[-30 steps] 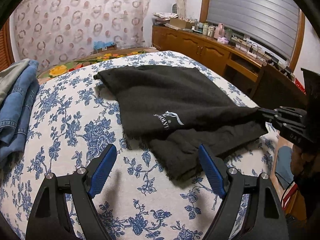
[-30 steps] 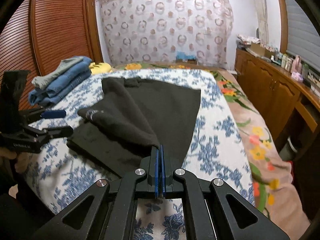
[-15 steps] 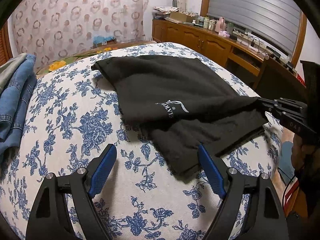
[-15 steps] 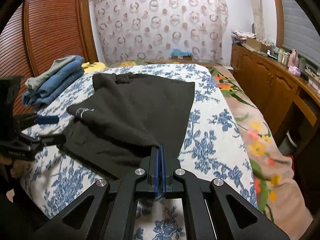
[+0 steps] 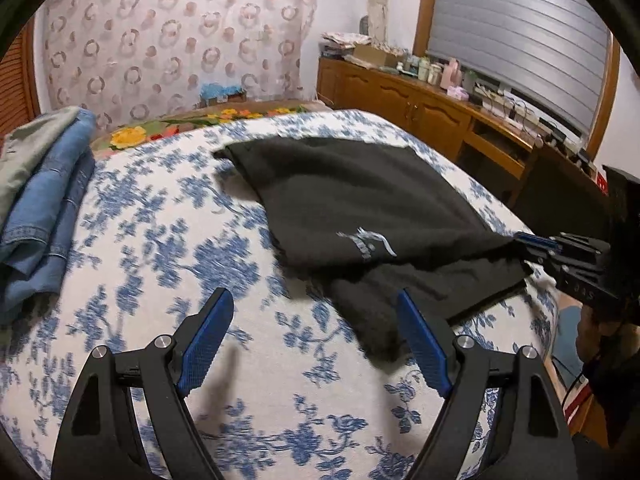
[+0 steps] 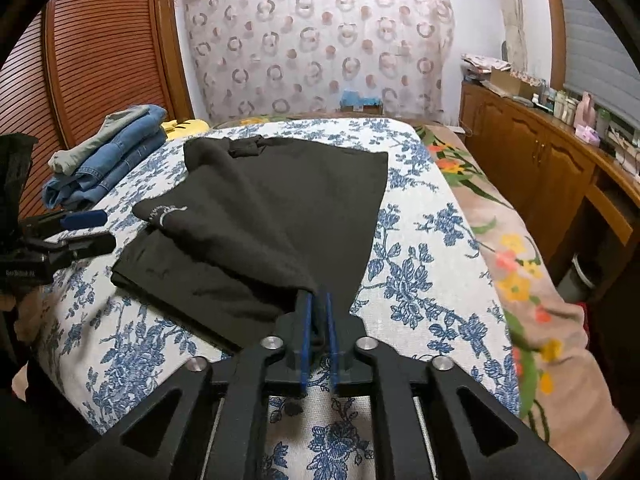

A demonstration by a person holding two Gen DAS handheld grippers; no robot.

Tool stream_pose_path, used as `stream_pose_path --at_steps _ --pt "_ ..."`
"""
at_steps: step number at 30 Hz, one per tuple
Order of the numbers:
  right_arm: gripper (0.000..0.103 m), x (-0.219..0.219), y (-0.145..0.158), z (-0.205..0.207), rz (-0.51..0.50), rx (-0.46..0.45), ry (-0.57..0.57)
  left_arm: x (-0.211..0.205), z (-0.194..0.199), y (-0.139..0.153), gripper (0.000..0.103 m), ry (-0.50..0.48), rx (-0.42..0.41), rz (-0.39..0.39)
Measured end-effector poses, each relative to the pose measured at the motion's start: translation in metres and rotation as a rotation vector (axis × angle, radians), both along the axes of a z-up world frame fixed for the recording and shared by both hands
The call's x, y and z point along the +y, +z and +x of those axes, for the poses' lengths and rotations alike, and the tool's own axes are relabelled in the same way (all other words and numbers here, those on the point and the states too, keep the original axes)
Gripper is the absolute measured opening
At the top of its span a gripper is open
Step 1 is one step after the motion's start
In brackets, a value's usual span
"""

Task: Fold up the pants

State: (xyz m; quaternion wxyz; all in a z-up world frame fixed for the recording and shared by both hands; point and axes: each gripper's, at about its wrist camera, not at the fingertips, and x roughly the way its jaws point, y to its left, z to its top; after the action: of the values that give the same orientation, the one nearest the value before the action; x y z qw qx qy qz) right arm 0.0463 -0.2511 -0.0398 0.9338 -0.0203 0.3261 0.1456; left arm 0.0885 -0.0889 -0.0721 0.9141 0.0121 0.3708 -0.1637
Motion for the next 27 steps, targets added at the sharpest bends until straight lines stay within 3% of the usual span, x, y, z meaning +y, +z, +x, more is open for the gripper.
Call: stream_pose_path --at_steps 1,2,14,27 --pt "0.036 0.000 0.002 -0.001 -0.001 -0.007 -0.001 0.003 0.000 0.002 0.084 0.006 -0.007 -0.001" --pt "0.040 0.000 0.006 -0.003 0.009 -0.020 0.004 0.006 0.000 0.005 0.084 0.012 -0.013 -0.002" --pt "0.042 0.049 0.027 0.021 0.005 -0.079 0.159 0.035 -0.005 0.026 0.084 0.075 -0.085 -0.004" --pt "0.045 0.107 0.014 0.072 -0.017 -0.009 0.327 0.057 -0.011 0.032 0.084 0.113 -0.112 -0.010"
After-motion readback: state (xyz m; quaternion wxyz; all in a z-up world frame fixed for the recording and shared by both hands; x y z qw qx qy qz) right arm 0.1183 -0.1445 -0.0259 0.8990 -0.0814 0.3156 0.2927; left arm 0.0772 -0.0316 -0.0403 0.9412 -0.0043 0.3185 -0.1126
